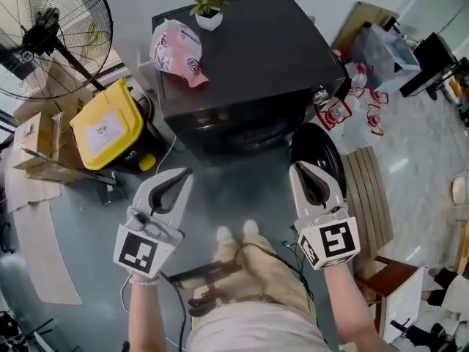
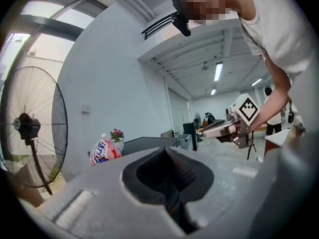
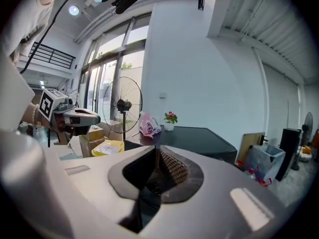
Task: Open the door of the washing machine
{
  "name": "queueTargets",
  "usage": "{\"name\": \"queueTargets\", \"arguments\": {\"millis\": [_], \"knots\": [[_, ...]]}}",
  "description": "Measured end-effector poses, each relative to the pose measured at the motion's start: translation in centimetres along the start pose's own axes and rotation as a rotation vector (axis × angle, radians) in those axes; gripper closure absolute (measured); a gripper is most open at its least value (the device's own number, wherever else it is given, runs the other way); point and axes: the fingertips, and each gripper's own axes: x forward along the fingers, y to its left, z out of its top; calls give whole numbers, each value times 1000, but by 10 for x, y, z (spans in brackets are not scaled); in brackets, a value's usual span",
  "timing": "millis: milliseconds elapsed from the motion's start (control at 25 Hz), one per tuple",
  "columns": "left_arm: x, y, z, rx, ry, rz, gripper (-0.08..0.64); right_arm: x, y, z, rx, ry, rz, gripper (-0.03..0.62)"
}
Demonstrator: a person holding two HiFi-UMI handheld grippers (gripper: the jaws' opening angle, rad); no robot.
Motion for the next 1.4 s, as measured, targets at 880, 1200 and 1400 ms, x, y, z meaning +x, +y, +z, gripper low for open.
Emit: {"name": "queueTargets", "arguments": {"millis": [880,1200,1400], "knots": [[-70,26,29,26,-37,253,566,22,49,58,-83,-85,184,571],[-66,30,27,11,-28,255,566,29,54,61,-105,-85,212,580],[-65,30,25,4,-26,252,566,30,55,59,-93,-82,215,580]]}}
